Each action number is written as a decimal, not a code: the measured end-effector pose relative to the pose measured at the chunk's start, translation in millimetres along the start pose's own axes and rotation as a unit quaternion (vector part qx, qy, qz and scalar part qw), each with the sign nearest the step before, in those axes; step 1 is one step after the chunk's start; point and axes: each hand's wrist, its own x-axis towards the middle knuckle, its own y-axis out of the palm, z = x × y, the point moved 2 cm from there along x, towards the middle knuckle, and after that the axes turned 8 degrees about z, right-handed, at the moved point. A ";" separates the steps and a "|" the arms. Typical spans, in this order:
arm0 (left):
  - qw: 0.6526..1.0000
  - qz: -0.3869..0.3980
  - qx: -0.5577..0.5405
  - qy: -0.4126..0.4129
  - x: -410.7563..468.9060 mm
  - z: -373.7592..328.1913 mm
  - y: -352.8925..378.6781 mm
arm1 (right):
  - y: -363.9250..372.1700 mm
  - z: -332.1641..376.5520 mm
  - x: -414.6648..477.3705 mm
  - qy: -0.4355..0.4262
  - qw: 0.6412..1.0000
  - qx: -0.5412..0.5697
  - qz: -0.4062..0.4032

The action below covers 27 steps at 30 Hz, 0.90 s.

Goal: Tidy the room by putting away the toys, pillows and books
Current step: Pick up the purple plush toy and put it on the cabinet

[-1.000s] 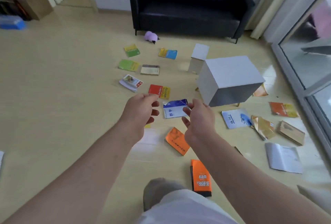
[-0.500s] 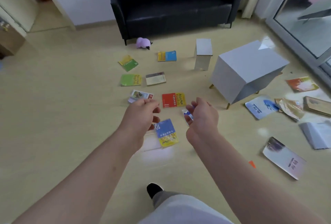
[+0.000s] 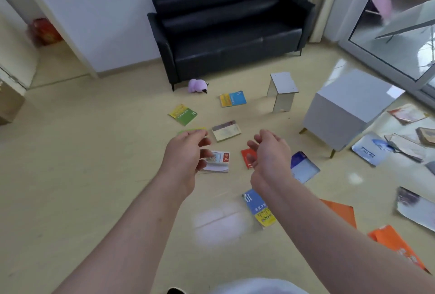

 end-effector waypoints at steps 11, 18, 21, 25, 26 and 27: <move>0.993 0.116 0.032 -0.021 98.6 -86.5 -176.2 | 182.2 -72.7 -36.9 -0.040 0.994 0.057 -0.079; 0.986 0.151 0.064 -0.021 220.9 -115.9 -249.5 | 302.3 -116.9 35.1 -0.045 0.990 0.083 -0.105; 0.980 0.160 0.116 -0.013 290.8 -141.5 -290.7 | 375.4 -127.6 84.6 -0.029 0.990 0.090 -0.105; 0.977 0.148 0.155 -0.019 379.4 -193.2 -346.7 | 481.1 -125.1 138.6 -0.002 0.992 0.091 -0.092; 0.977 0.145 0.156 -0.014 398.1 -205.5 -355.1 | 502.7 -120.8 150.2 -0.003 0.992 0.092 -0.089; 0.978 0.141 0.154 -0.014 420.0 -219.2 -363.5 | 526.2 -115.3 162.4 -0.002 0.992 0.091 -0.091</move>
